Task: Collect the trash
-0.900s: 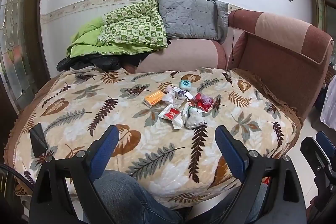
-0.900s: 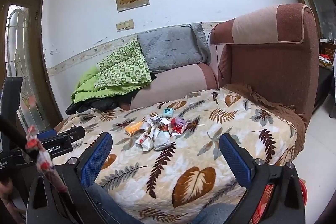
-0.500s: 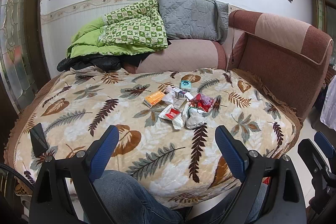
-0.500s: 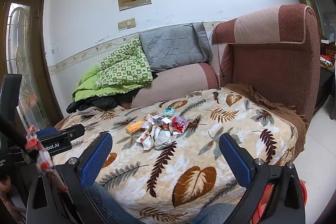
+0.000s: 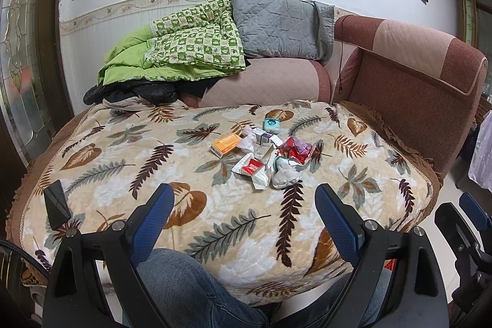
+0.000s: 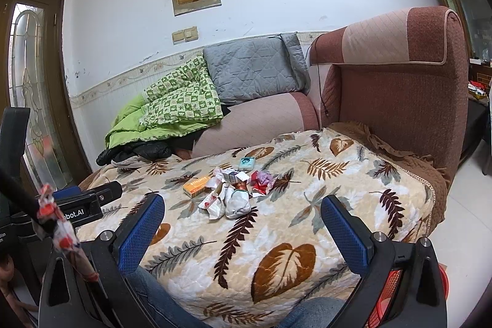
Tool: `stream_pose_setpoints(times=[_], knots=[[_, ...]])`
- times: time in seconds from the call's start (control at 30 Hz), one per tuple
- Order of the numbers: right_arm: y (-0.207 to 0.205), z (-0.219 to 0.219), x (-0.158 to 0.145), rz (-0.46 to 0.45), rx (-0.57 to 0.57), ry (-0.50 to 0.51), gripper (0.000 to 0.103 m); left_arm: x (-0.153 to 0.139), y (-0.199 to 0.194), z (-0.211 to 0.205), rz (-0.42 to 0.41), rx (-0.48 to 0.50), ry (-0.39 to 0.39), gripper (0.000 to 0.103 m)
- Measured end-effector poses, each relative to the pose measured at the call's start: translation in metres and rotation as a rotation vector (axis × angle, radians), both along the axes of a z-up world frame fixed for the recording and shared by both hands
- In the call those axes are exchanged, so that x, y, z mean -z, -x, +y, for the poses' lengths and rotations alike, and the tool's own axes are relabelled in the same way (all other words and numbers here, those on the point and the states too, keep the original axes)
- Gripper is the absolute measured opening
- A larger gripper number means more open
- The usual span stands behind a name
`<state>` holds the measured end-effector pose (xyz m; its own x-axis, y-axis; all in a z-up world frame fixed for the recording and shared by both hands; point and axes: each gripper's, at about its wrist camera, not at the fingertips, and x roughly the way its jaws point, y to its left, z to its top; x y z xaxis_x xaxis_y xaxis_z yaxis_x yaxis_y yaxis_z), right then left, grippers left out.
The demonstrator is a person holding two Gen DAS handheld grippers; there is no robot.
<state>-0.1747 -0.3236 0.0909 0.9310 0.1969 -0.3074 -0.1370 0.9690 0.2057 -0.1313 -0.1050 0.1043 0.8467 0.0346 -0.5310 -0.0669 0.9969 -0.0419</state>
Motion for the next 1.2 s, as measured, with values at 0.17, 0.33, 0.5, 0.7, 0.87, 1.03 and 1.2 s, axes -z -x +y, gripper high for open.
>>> stream_pose_setpoints(times=[0.17,0.33,0.5,0.7,0.87,1.03,1.2], knots=[[0.001,-0.0009,-0.0001,-0.012,0.0,0.006,0.103,-0.0003,-0.0001,-0.0002,-0.001,-0.001,0.0,0.092],[0.0018,-0.0005,-0.0004,-0.004,-0.001,-0.008,0.103,-0.0002,-0.0002,-0.0001,0.0,-0.001,0.002,0.092],[0.0017,-0.0011,-0.0006,-0.007,0.0,-0.012,0.103,-0.0007,0.0006,-0.0002,-0.001,-0.002,0.001,0.092],[0.0018,-0.0011,-0.0009,-0.012,-0.001,-0.017,0.103,-0.0004,0.001,0.0002,-0.002,-0.001,0.002,0.092],[0.0027,-0.0009,-0.0013,-0.019,0.0,-0.022,0.103,0.0006,0.0004,0.0,-0.002,-0.002,0.003,0.092],[0.0021,-0.0014,-0.0023,-0.007,-0.002,-0.023,0.103,-0.0002,0.0017,-0.0001,-0.002,-0.004,0.003,0.092],[0.002,-0.0017,-0.0032,-0.019,-0.001,-0.028,0.103,0.0006,0.0016,0.0002,-0.002,-0.002,0.004,0.092]])
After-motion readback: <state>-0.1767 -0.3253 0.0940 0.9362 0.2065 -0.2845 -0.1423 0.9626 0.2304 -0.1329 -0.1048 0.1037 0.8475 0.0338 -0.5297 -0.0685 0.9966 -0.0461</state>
